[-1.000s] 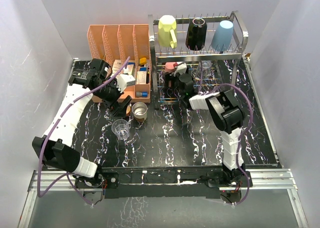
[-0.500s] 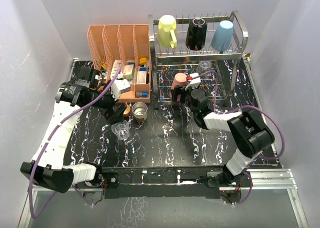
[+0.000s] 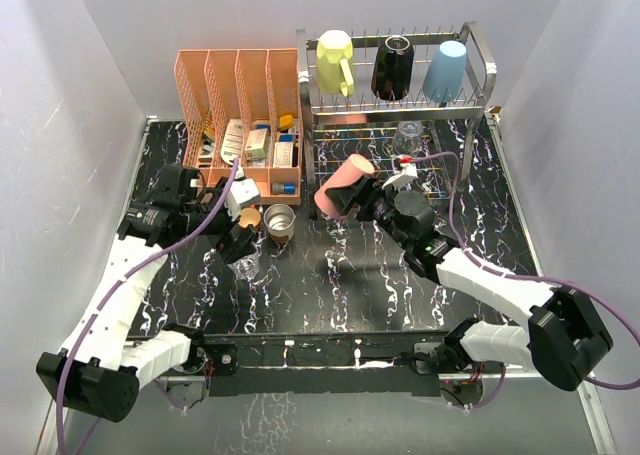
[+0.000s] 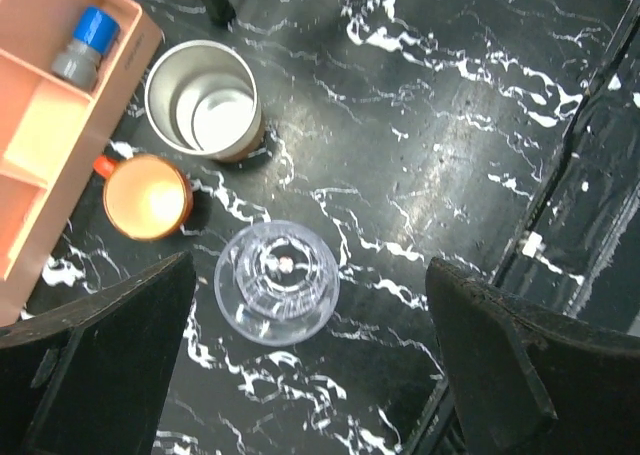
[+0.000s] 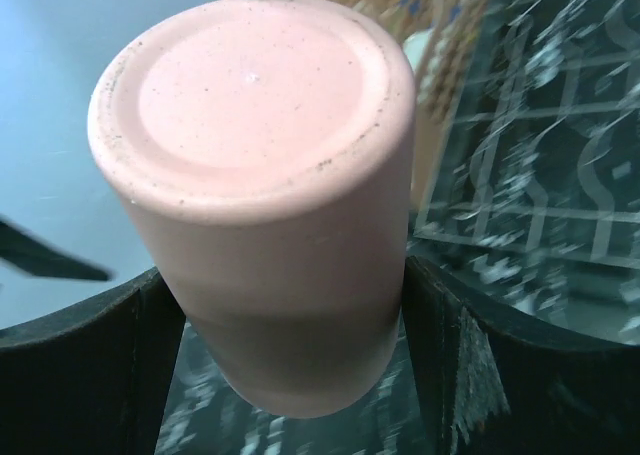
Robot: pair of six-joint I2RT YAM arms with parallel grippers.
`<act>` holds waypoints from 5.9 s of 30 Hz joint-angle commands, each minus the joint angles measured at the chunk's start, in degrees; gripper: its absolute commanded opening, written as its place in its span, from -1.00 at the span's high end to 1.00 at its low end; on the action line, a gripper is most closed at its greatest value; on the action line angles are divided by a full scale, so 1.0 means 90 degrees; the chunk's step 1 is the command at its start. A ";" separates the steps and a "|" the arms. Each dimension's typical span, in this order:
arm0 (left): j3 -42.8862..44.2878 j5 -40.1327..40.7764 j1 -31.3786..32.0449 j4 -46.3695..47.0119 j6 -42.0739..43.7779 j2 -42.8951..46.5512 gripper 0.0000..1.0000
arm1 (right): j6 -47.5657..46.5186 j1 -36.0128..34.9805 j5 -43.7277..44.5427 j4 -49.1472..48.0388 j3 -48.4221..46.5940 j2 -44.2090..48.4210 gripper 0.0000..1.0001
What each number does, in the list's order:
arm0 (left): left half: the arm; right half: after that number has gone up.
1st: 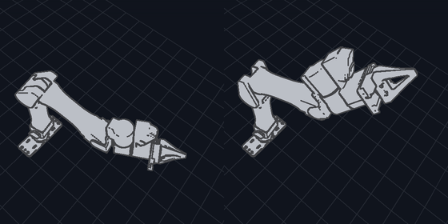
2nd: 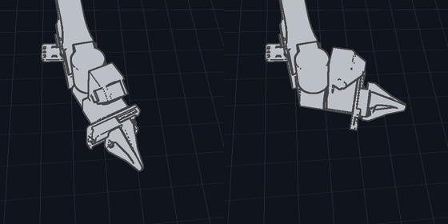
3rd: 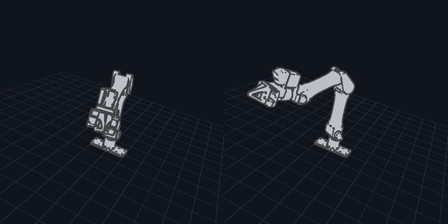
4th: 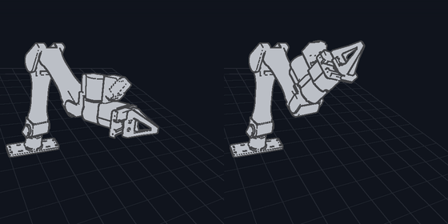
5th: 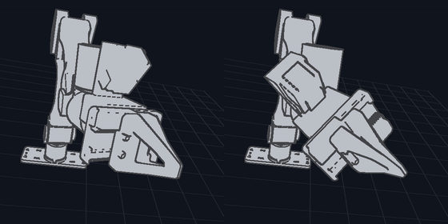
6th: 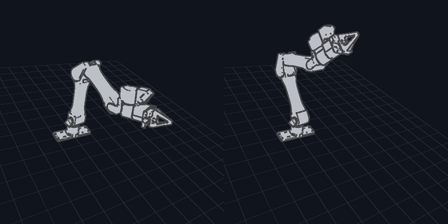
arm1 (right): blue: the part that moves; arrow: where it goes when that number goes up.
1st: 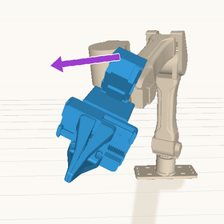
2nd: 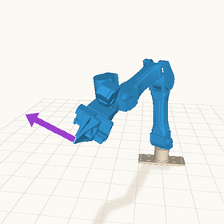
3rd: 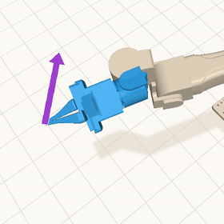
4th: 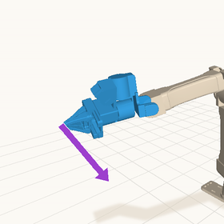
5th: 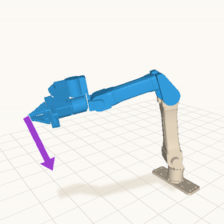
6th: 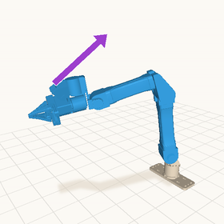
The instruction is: Unload the cups from the dish rack
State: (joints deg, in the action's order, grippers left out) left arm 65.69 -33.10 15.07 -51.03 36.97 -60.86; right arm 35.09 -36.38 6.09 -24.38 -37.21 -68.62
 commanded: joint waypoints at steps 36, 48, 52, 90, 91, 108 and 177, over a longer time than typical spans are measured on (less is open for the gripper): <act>-0.1859 -0.0399 0.0748 0.4118 -0.1433 0.1337 0.92 | 0.7784 -0.1843 -0.1780 -0.3042 -0.0116 -0.1605 -0.34; -0.0545 0.0426 0.0751 0.2957 -0.2144 0.0445 1.00 | 0.6402 -0.1264 -0.1681 -0.1124 0.0713 -0.0569 -0.96; 0.0126 0.0567 0.0757 0.1934 -0.1636 -0.0041 1.00 | 0.5554 -0.0465 -0.2051 0.0220 0.1298 0.0324 -0.96; 0.2133 0.3133 0.2495 -0.1032 -0.0374 -0.3667 0.24 | 0.0203 0.2637 -0.0162 0.5153 -0.0860 0.1591 -0.96; 0.2198 0.3096 0.2495 -0.1043 -0.0376 -0.3622 0.14 | 0.0145 0.2637 -0.0081 0.5146 -0.0907 0.1577 -0.96; 0.2922 0.1781 0.0797 -0.1285 -0.0612 -0.2477 -0.68 | -0.1260 0.2636 0.0837 0.3499 -0.1783 0.0268 -0.96; 0.2433 0.0833 -0.0435 -0.0374 -0.1465 -0.2568 -0.93 | -0.3238 0.2932 0.1530 -0.0109 -0.4712 -0.5463 0.06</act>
State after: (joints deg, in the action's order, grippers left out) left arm 86.00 -23.38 11.05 -52.05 23.40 -86.80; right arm 6.11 -9.98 21.54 -20.53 -81.69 -123.35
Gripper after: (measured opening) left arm 0.967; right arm 0.798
